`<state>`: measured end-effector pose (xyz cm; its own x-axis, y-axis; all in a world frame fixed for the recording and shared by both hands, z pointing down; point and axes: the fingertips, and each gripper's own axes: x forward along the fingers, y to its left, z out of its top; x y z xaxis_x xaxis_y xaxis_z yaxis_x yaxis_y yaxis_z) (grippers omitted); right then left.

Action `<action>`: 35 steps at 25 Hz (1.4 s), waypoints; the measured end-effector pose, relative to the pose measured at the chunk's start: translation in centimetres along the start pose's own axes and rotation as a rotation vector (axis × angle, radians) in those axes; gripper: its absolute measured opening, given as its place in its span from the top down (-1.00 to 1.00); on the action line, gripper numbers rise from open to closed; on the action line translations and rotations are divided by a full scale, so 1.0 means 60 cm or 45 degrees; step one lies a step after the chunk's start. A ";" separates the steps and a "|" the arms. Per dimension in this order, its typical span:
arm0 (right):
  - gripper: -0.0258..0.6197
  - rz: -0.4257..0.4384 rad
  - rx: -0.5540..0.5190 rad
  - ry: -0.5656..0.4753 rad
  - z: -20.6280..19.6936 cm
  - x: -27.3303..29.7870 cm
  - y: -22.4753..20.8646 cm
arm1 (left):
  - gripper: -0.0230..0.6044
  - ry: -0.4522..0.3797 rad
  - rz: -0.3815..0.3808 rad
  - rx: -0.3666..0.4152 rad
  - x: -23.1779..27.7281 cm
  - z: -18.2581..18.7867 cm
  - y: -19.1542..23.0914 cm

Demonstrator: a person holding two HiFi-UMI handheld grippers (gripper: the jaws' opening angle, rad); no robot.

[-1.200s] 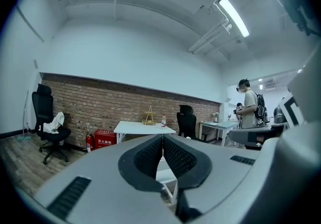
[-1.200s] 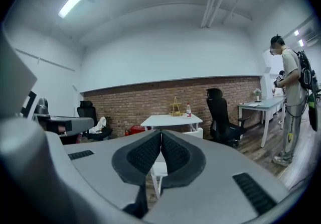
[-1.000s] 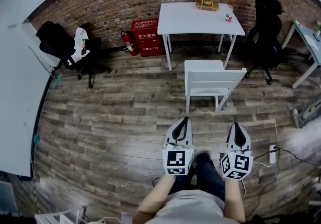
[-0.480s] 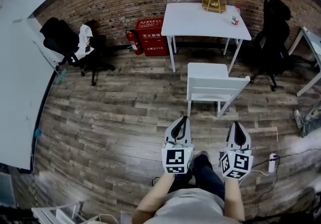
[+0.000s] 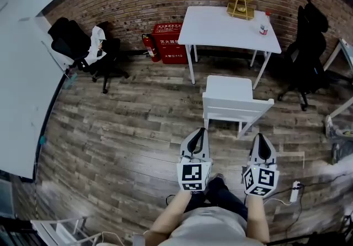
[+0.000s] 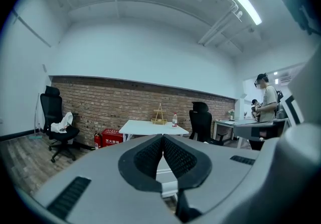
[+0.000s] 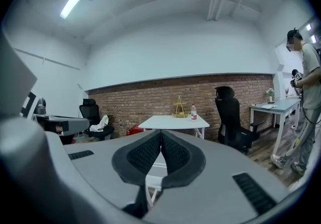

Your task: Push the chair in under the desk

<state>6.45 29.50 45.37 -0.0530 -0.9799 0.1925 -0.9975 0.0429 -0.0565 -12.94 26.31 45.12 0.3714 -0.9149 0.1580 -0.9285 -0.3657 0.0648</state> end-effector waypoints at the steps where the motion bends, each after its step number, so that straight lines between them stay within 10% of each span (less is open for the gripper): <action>1: 0.87 0.009 0.001 -0.001 0.003 0.007 -0.006 | 0.87 0.000 0.010 -0.001 0.007 0.002 -0.002; 35: 0.87 0.075 0.026 0.029 0.016 0.140 -0.089 | 0.88 0.071 0.094 -0.050 0.148 -0.009 -0.020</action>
<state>11.38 20.85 46.36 -0.1132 -0.9710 0.2106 -0.9914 0.0963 -0.0886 -8.55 18.73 46.97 0.3024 -0.9279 0.2181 -0.9530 -0.2896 0.0892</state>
